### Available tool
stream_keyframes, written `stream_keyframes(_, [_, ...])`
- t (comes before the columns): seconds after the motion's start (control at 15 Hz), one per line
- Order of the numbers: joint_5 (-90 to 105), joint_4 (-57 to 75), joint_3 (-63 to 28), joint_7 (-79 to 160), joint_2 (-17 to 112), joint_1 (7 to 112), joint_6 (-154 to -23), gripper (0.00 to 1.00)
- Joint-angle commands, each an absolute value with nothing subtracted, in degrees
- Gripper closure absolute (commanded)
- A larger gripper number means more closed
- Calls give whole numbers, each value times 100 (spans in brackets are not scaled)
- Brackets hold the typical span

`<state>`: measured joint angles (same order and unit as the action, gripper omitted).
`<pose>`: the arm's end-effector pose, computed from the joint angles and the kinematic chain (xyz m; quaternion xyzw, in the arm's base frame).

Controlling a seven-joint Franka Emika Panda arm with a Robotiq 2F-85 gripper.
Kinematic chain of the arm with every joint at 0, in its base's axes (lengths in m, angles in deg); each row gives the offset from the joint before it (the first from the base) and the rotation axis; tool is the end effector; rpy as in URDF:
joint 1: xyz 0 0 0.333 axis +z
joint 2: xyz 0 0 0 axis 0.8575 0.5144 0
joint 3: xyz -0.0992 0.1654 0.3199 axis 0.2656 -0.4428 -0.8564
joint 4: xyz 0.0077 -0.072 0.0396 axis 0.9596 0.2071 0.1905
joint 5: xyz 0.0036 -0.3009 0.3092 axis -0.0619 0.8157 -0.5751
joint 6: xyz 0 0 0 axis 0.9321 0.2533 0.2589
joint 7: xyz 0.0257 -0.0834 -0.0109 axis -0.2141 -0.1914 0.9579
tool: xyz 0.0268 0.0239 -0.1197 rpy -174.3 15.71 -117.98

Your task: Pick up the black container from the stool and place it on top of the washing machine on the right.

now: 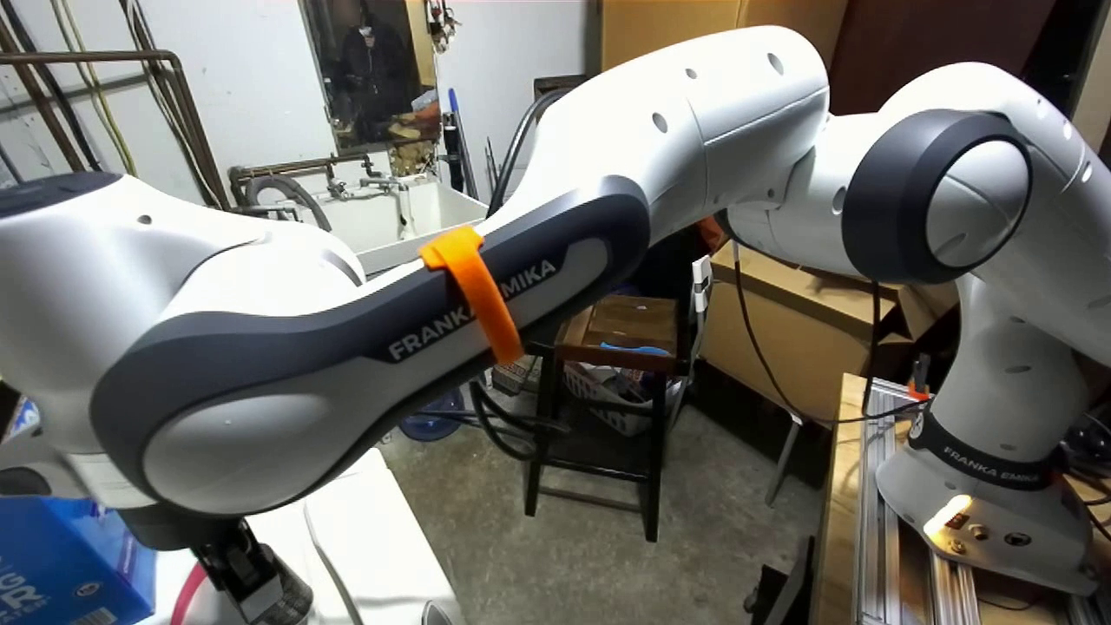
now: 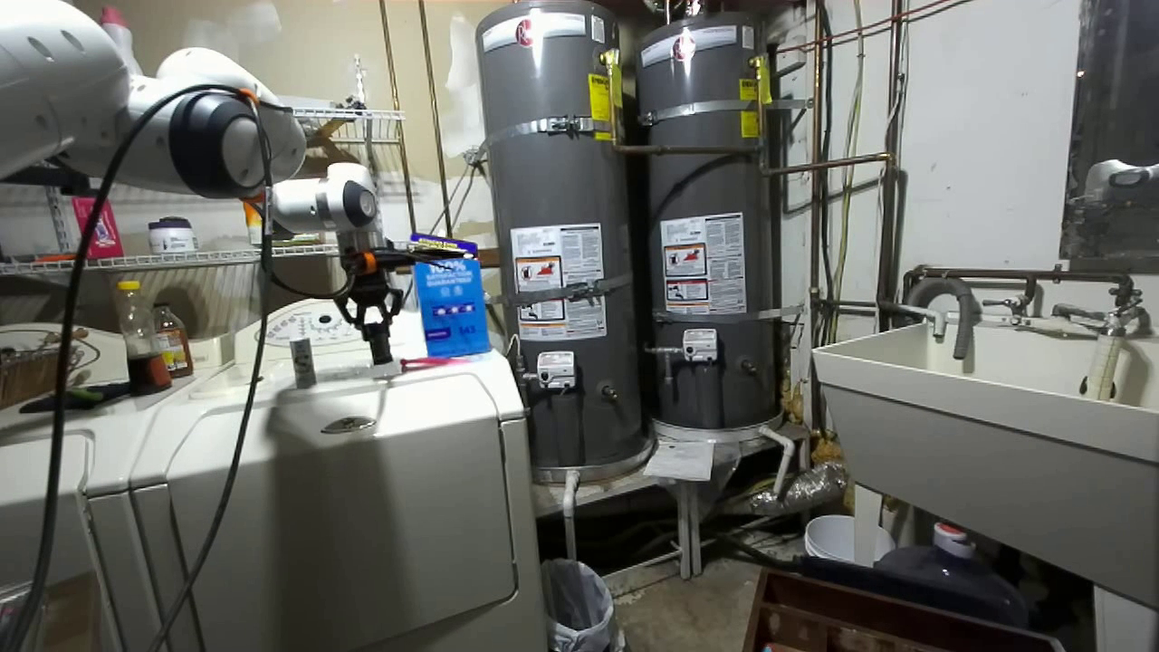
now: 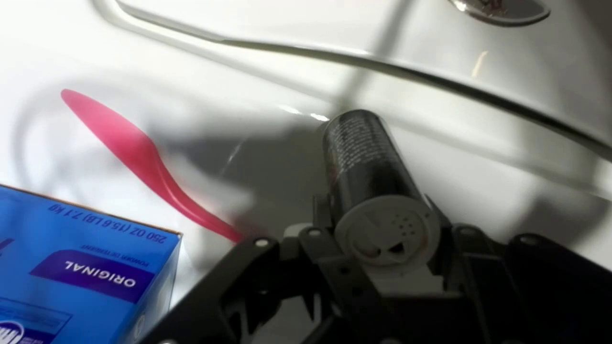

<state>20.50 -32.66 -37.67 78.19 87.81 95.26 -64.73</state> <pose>0.6359 0.6125 0.3151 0.7492 0.6608 0.0437 0.0075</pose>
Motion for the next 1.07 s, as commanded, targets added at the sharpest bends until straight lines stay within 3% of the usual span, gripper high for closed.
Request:
stream_keyframes(0.0, [2157,-3614,-3673,7729,8973,9722,-6590,80])
stream_keyframes(1.0, [960,-4999,-3985,9145,10003,9777,-7038,80])
